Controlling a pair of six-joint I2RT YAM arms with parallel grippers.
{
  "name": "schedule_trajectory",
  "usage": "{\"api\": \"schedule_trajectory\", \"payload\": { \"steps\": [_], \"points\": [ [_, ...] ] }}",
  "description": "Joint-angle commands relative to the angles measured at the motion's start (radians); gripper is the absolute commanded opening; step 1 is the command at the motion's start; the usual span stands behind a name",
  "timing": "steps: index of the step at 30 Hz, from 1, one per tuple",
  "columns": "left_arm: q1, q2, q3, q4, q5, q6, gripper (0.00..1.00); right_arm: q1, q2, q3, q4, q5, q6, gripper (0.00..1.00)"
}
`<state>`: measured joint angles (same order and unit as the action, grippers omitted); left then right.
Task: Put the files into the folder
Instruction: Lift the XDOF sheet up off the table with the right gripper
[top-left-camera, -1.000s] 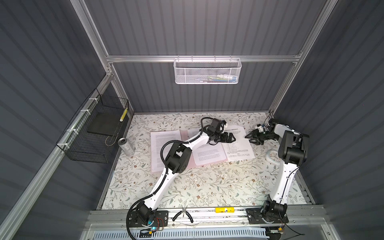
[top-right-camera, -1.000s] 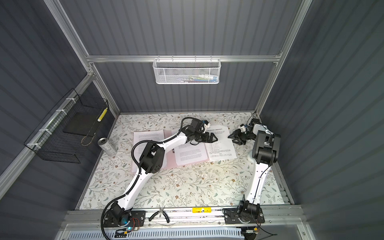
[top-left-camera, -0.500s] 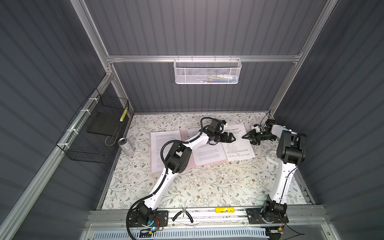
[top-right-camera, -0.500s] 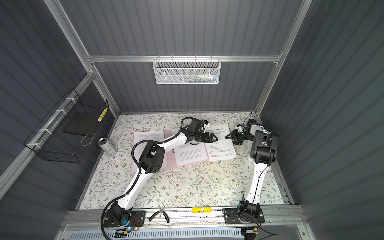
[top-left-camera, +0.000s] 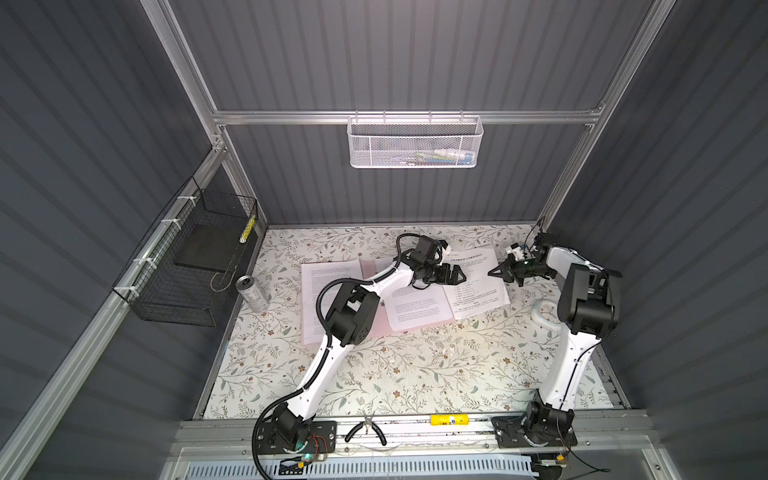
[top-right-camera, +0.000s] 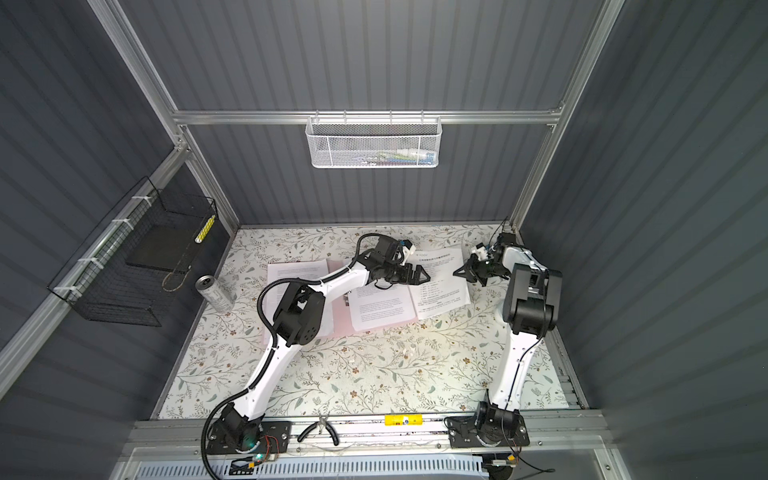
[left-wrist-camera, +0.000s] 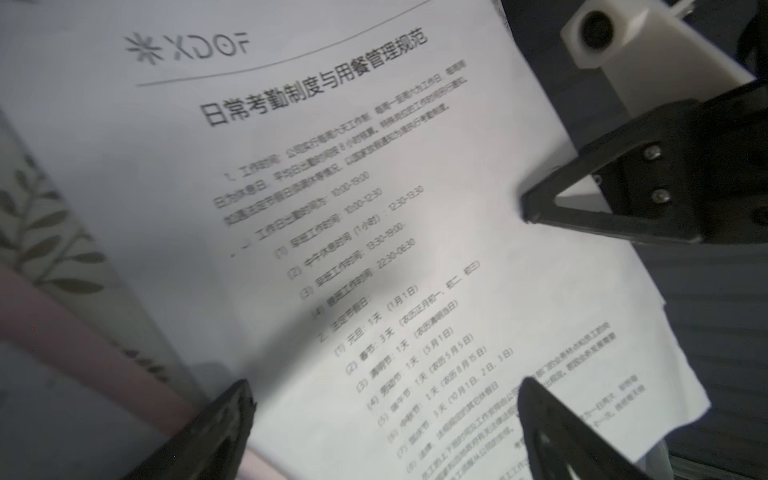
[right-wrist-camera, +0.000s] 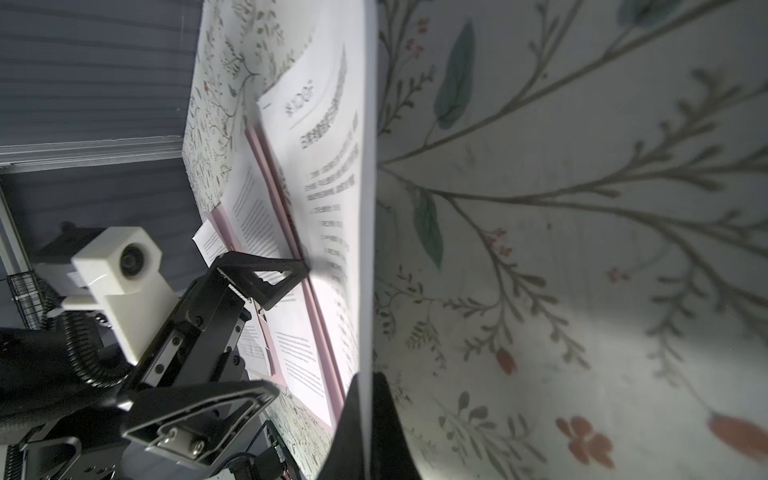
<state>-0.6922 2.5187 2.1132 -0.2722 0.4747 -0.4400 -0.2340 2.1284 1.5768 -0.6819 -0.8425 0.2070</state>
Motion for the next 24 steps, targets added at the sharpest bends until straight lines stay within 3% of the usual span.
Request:
{"api": "schedule_trajectory", "payload": {
  "steps": [1,5,13,20,24],
  "points": [
    [0.005,-0.116,-0.009,-0.052,-0.024,0.056,0.99,0.011,-0.094,-0.022,0.022,0.064,0.03,0.0],
    [0.009,-0.202,-0.028,-0.088,-0.046,0.082,0.99,0.035,-0.192,-0.055,0.038,0.114,0.075,0.0],
    [0.029,-0.493,-0.265,-0.076,-0.137,0.157,0.99,0.101,-0.432,-0.065,0.078,0.211,0.148,0.0],
    [0.089,-0.721,-0.537,-0.051,-0.287,0.165,0.99,0.209,-0.532,0.005,0.11,0.203,0.171,0.0],
    [0.105,-0.84,-0.687,-0.046,-0.492,0.18,1.0,0.296,-0.51,0.068,0.117,0.157,0.173,0.0]
  ]
}}
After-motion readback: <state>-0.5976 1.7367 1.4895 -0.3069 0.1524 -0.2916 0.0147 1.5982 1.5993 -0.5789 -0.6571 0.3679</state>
